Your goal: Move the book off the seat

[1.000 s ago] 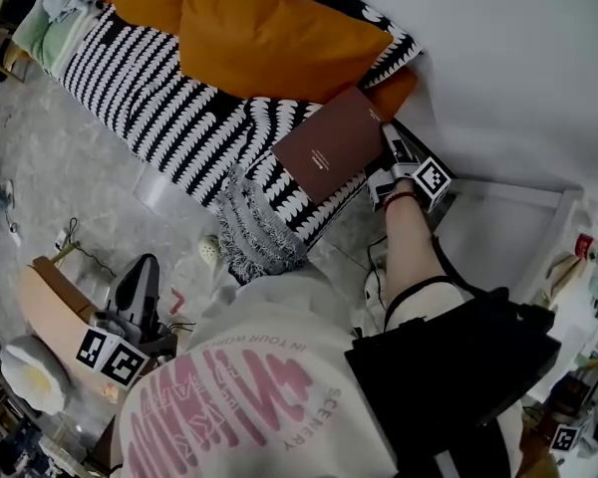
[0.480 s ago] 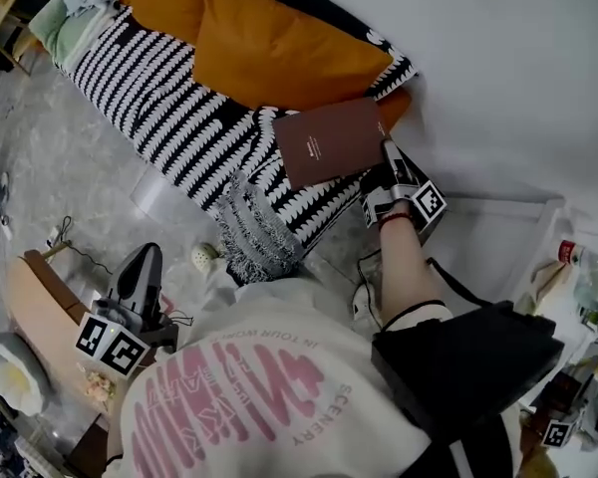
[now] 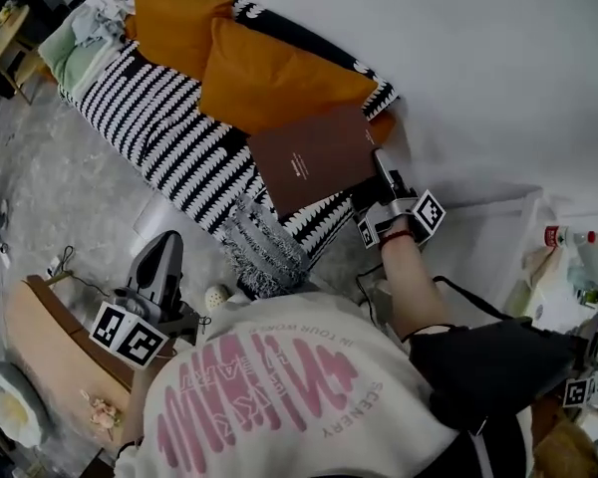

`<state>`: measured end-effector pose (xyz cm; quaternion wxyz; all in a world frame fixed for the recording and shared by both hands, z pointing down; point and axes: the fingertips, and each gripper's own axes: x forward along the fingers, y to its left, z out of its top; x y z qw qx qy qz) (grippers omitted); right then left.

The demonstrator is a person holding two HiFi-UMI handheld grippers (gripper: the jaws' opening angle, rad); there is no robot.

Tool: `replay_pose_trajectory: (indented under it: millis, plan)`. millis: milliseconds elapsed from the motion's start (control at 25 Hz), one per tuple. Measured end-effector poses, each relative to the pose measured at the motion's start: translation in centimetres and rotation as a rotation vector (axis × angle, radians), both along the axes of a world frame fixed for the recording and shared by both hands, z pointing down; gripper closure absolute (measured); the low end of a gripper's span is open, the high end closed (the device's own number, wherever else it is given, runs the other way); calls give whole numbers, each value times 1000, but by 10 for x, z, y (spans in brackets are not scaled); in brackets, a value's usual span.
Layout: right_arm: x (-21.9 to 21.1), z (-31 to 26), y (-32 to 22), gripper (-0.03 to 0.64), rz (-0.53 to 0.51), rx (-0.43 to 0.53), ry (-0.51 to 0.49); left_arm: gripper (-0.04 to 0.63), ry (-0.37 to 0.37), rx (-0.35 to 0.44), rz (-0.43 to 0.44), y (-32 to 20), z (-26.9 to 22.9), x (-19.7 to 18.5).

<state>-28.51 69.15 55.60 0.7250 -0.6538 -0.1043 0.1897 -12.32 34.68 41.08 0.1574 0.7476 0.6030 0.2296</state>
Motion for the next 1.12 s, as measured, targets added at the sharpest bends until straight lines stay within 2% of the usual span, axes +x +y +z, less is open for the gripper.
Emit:
replay_pose_trajectory:
  millis: [200, 280, 640, 920, 1120]
  plan:
    - [18, -59, -43, 459, -37, -36, 86, 586, 38, -140, 63, 2, -47, 17]
    - [24, -81, -59, 459, -42, -44, 125, 586, 52, -166, 76, -2, -62, 24]
    - [40, -169, -156, 459, 9, -95, 273, 586, 129, -194, 184, -61, -104, 52]
    - [27, -207, -183, 459, 94, -158, 333, 586, 132, -221, 274, -72, -115, 64]
    - [9, -214, -224, 459, 172, -190, 370, 586, 144, -253, 342, -95, -113, 70]
